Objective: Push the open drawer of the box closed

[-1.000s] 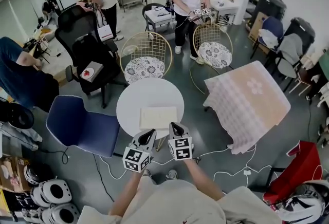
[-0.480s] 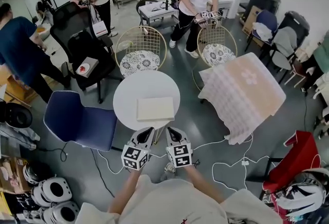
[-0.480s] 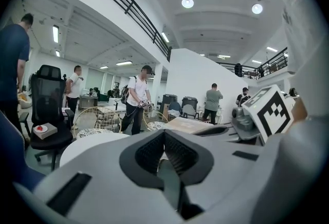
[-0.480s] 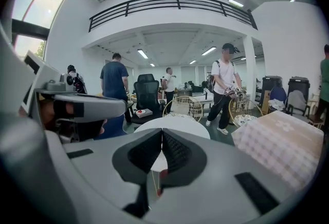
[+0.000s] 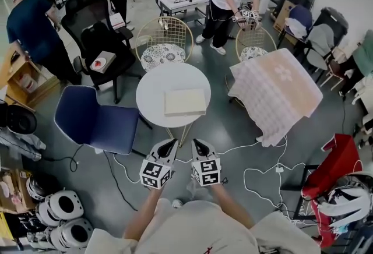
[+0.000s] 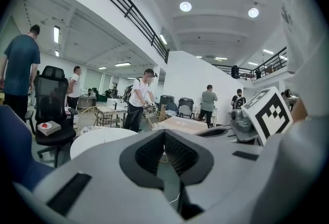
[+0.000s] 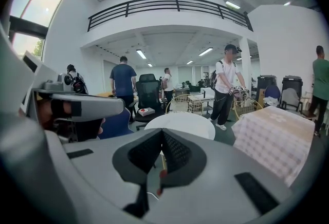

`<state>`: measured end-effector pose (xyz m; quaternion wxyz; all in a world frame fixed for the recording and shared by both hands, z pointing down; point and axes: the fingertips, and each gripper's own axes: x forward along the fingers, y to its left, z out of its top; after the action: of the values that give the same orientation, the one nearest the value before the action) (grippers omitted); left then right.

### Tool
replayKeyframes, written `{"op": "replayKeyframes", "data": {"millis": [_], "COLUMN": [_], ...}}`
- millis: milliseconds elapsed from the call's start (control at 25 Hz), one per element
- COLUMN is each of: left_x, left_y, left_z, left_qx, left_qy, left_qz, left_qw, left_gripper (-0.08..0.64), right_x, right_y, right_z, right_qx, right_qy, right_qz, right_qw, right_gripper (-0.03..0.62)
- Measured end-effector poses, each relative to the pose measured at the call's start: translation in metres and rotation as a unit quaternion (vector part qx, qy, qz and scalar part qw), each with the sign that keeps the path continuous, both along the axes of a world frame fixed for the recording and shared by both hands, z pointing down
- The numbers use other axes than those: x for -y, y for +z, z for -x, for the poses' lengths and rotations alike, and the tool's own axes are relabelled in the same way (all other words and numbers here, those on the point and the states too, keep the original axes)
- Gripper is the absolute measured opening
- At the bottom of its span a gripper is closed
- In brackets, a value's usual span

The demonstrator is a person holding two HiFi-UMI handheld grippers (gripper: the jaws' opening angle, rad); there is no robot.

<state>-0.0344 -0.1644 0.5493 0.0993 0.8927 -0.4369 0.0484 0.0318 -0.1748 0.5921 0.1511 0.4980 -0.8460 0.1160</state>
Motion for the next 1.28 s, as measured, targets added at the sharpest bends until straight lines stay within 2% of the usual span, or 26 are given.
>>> {"op": "replayKeyframes", "data": {"millis": [360,600,840,1280], "left_x": [-0.085,-0.12,-0.141,-0.153], "left_y": [0.015,0.019,0.02,0.015], "left_z": [0.022,0.037,0.038,0.032], "left_qx": [-0.007,-0.017,-0.014,-0.012], "left_qy": [0.001,-0.008,-0.008,0.009], "left_qz": [0.011,0.015,0.009,0.001], "left_qw": [0.9999,0.9997,0.9998,0.9999], "left_gripper": [0.014,0.014,0.014,0.014], "right_x": [-0.088,-0.124,-0.147,-0.161], "right_y": [0.006,0.005,0.003,0.003], "right_z": [0.025,0.036,0.037,0.038], "right_qx": [-0.008,-0.016,-0.017,-0.018], "right_qy": [0.001,-0.005,-0.009,-0.005], "right_qz": [0.006,0.002,-0.002,-0.005], "right_qw": [1.0,1.0,1.0,1.0], "right_gripper": [0.015,0.015,0.015,0.015]}}
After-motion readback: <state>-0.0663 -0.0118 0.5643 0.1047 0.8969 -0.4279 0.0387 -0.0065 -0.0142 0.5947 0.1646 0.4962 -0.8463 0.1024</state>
